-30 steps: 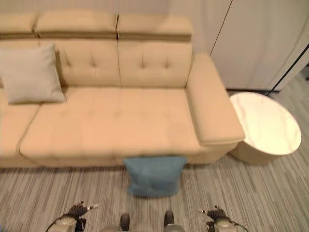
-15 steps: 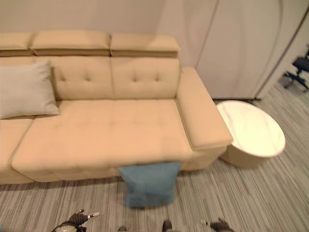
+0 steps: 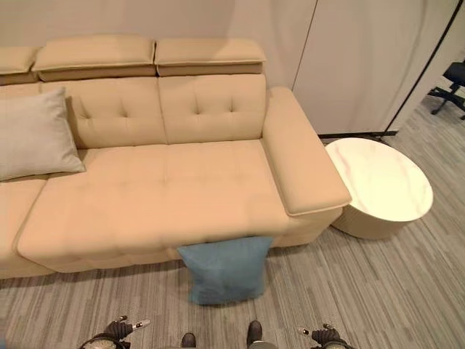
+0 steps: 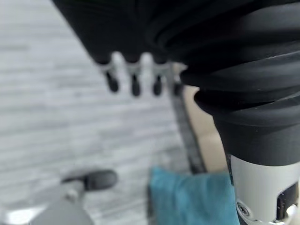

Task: Pick up all the scattered cushions and arrange them neatly on the sofa.

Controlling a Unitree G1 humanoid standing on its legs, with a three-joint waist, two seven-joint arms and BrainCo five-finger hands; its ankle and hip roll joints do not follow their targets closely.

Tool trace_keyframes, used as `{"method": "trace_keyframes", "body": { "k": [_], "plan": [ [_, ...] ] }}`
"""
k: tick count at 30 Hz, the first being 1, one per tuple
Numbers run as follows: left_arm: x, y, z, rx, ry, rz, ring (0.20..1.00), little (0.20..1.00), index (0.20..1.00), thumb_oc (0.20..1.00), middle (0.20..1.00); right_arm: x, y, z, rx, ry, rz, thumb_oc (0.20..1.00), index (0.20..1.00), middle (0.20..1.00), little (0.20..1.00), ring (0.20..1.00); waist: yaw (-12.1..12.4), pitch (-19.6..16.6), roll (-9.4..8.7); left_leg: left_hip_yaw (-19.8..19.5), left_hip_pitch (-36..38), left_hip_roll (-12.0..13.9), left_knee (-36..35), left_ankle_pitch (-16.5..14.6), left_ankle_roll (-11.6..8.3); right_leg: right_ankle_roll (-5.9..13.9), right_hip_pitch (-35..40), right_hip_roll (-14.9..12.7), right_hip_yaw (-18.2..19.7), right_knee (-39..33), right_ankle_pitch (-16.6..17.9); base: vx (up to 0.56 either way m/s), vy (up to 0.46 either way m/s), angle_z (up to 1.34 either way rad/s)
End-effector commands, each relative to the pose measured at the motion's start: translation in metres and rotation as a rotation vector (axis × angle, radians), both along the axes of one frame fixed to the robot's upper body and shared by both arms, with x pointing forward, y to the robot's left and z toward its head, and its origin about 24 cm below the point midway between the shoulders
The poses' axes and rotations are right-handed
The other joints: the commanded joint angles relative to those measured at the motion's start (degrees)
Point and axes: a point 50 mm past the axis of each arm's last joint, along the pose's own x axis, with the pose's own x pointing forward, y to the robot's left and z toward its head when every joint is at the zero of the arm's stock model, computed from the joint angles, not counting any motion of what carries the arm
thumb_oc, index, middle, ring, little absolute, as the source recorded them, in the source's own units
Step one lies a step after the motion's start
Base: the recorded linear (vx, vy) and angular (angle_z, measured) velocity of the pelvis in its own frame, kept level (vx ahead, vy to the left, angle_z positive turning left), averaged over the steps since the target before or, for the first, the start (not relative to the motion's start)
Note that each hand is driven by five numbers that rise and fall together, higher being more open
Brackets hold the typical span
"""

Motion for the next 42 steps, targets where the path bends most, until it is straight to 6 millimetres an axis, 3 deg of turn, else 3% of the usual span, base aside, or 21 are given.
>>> {"method": "trace_keyframes", "body": {
  "k": [1, 2, 4, 9, 11, 15, 19, 25, 29, 33, 35, 41, 42],
  "plan": [
    [0.027, 0.006, 0.009, 0.024, -0.05, -0.032, 1.0, 1.0, 1.0, 1.0, 1.0, 0.012, -0.016, 0.009, -0.055, -0.041, 0.016, 1.0, 1.0, 1.0, 1.0, 1.0, -0.7, 0.2, -2.89, -3.3, -2.6, -1.5, 3.8, -0.7, -1.56, 2.32, -3.9, -1.0, 3.2, 6.4, -4.4, 0.0, -0.264, 0.76],
    [0.034, 0.001, 0.01, 0.016, -0.063, -0.057, 1.0, 1.0, 1.0, 1.0, 1.0, 0.011, -0.02, 0.011, -0.065, -0.044, 0.01, 1.0, 1.0, 1.0, 1.0, 1.0, -1.5, 1.2, -3.25, -1.3, -5.9, -1.1, 9.4, -1.2, -2.37, 1.49, -3.4, -1.5, 1.5, 6.5, -5.0, -0.03, -0.19, 0.89],
    [0.036, 0.0, 0.01, 0.011, -0.072, -0.058, 1.0, 1.0, 1.0, 1.0, 1.0, 0.011, -0.022, 0.012, -0.07, -0.048, 0.004, 1.0, 1.0, 1.0, 1.0, 1.0, -1.6, 1.8, -3.42, -1.1, -7.0, -1.4, 11.9, -1.5, -2.59, 0.97, -3.1, -1.4, 1.1, 6.3, -5.0, -0.01, -0.154, 0.87],
    [0.036, -0.003, 0.009, 0.016, -0.064, -0.081, 1.0, 1.0, 1.0, 1.0, 1.0, 0.011, -0.024, 0.013, -0.074, -0.056, -0.01, 1.0, 1.0, 1.0, 1.0, 1.0, -1.4, 1.9, -2.22, 1.8, -11.6, -2.0, 4.0, 5.0, -2.07, 1.11, -1.2, 0.2, -0.9, 3.8, -5.7, 0.1, -0.038, 0.47],
    [0.035, -0.001, 0.009, 0.021, -0.059, -0.081, 1.0, 1.0, 1.0, 1.0, 1.0, 0.012, -0.023, 0.013, -0.072, -0.059, -0.011, 1.0, 1.0, 1.0, 1.0, 1.0, -1.0, 2.0, -2.35, 1.8, -13.1, -2.3, 4.3, 5.5, -2.06, 1.02, -1.2, 0.4, -0.4, 4.1, -6.2, 0.14, 0.039, 0.19],
    [0.022, 0.009, 0.007, 0.032, -0.026, -0.045, 1.0, 1.0, 1.0, 1.0, 1.0, 0.01, -0.015, 0.008, -0.052, -0.039, 0.006, 1.0, 1.0, 1.0, 1.0, 1.0, -0.4, 1.4, -3.4, 0.8, -12.8, -3.0, 6.5, 3.1, -0.87, 1.62, -0.4, -0.4, 2.4, 5.8, -7.7, 0.18, 0.123, -0.27],
    [0.023, 0.016, 0.01, 0.045, -0.039, -0.029, 1.0, 1.0, 1.0, 1.0, 1.0, 0.016, -0.006, 0.007, -0.032, -0.052, 0.025, 1.0, 1.0, 1.0, 1.0, 1.0, 0.5, 1.3, -4.85, 2.3, -12.4, -4.0, 9.1, -0.1, 1.21, 2.76, -0.4, -2.0, 3.9, 8.2, -8.5, 0.17, 0.172, -0.39],
    [0.034, 0.029, 0.02, 0.072, -0.094, -0.006, 1.0, 1.0, 1.0, 1.0, 1.0, 0.036, 0.003, 0.011, -0.017, -0.098, 0.077, 1.0, 1.0, 1.0, 1.0, 1.0, 1.2, 3.4, -4.98, 3.3, -11.7, -4.4, 11.7, -3.0, 3.58, 4.86, -7.1, -3.0, 6.0, 20.1, -6.0, 0.07, 0.13, -0.44],
    [0.036, 0.031, 0.021, 0.085, -0.098, -0.012, 1.0, 1.0, 1.0, 1.0, 1.0, 0.038, 0.005, 0.011, -0.016, -0.106, 0.09, 1.0, 1.0, 1.0, 1.0, 1.0, 0.7, 4.0, -4.68, 2.2, -10.7, -5.1, 11.0, -3.3, 3.76, 3.99, -9.0, -2.4, 7.0, 18.9, -6.2, 0.09, 0.061, 0.02],
    [0.041, 0.028, 0.022, 0.079, -0.114, 0.0, 1.0, 1.0, 1.0, 1.0, 1.0, 0.042, 0.003, 0.013, -0.024, -0.118, 0.09, 1.0, 1.0, 1.0, 1.0, 1.0, 0.7, 4.5, -4.56, 1.8, -9.1, -5.7, 9.5, -3.8, 3.32, 3.98, -11.1, -3.7, 5.0, 12.5, -3.4, 0.1, -0.01, 0.05],
    [0.039, 0.028, 0.021, 0.076, -0.114, 0.006, 1.0, 1.0, 1.0, 1.0, 1.0, 0.041, 0.003, 0.013, -0.027, -0.112, 0.103, 1.0, 1.0, 1.0, 1.0, 1.0, 0.8, 4.7, -4.86, 1.5, -9.2, -5.9, 10.2, -3.9, 3.02, 4.32, -9.4, -4.4, 4.2, 11.2, -3.7, 0.08, -0.064, 0.17],
    [0.062, 0.023, 0.03, 0.068, -0.201, 0.01, 1.0, 1.0, 1.0, 1.0, 1.0, 0.065, -0.002, 0.026, -0.063, -0.201, 0.135, 1.0, 1.0, 1.0, 1.0, 1.0, 0.7, 5.5, -4.51, -0.5, -12.5, -5.3, 9.6, -2.3, 1.81, 3.2, -12.0, -3.7, 3.2, 13.0, -4.9, -0.04, -0.117, 0.2],
    [0.078, 0.021, 0.038, 0.077, -0.256, 0.009, 1.0, 1.0, 1.0, 1.0, 1.0, 0.076, -0.003, 0.032, -0.077, -0.239, 0.136, 1.0, 1.0, 1.0, 1.0, 1.0, 0.7, 7.1, -4.38, -1.1, -15.4, -5.1, 10.7, -1.7, 1.37, 2.53, -14.3, -3.6, 2.7, 14.1, -5.4, -0.18, -0.113, 0.08]
  ]
}}
